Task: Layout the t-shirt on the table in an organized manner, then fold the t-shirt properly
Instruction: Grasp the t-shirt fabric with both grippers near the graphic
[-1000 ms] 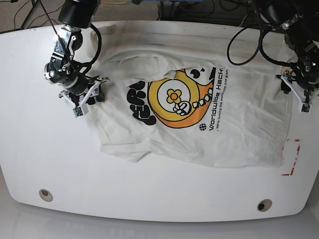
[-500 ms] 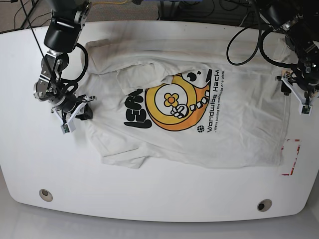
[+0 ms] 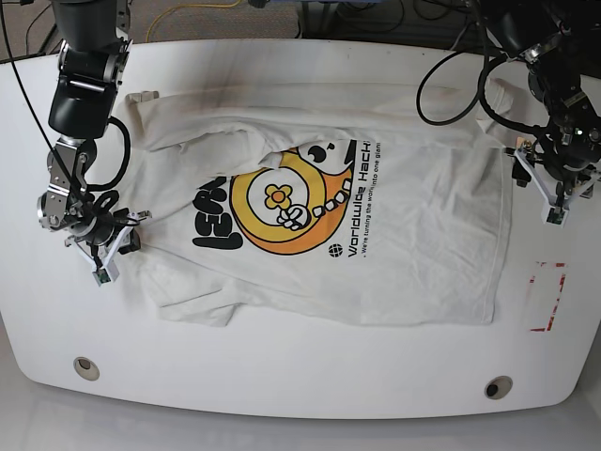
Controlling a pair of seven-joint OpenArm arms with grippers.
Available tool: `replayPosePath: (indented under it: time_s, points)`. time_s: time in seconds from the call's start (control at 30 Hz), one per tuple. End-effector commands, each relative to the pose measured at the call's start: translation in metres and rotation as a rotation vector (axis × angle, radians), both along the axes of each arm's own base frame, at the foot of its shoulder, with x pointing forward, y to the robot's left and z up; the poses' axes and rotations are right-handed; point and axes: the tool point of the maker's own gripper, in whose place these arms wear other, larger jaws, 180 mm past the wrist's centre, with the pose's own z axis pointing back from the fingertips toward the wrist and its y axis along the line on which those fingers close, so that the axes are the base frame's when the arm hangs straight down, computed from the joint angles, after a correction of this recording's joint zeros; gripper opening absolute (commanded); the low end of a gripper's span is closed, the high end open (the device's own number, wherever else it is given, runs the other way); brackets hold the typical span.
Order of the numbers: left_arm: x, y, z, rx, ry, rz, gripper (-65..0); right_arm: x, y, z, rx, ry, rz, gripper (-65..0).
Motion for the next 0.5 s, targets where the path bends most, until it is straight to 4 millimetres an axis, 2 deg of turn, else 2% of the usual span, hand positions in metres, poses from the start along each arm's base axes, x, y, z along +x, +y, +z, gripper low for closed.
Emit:
replayPosePath:
  time_s: [0.0,0.13,0.27,0.4,0.47]
  points:
    - [0.014,0.0,0.016,0.018,-0.054,-0.02,-24.3,0.013,-0.001,0.015,-0.001,-0.05,0.012,-54.7]
    - [0.017,-0.004,0.016,0.012,-0.057,-0.027,-24.3,0.017,0.005,0.017,0.0,-0.07,0.034,-53.3]
    - [0.021,-0.015,0.014,-0.018,-0.072,-0.027,-24.3,0.019,0.007,0.019,0.003,-0.083,0.034,-42.3]
    - [0.03,-0.019,0.02,-0.028,-0.099,-0.027,-24.3,0.023,0.009,0.034,-0.017,-0.125,0.053,-30.1]
    - [0.033,-0.02,0.022,-0.032,-0.107,-0.027,-24.3,0.016,0.01,0.033,-0.037,-0.116,0.064,-25.0]
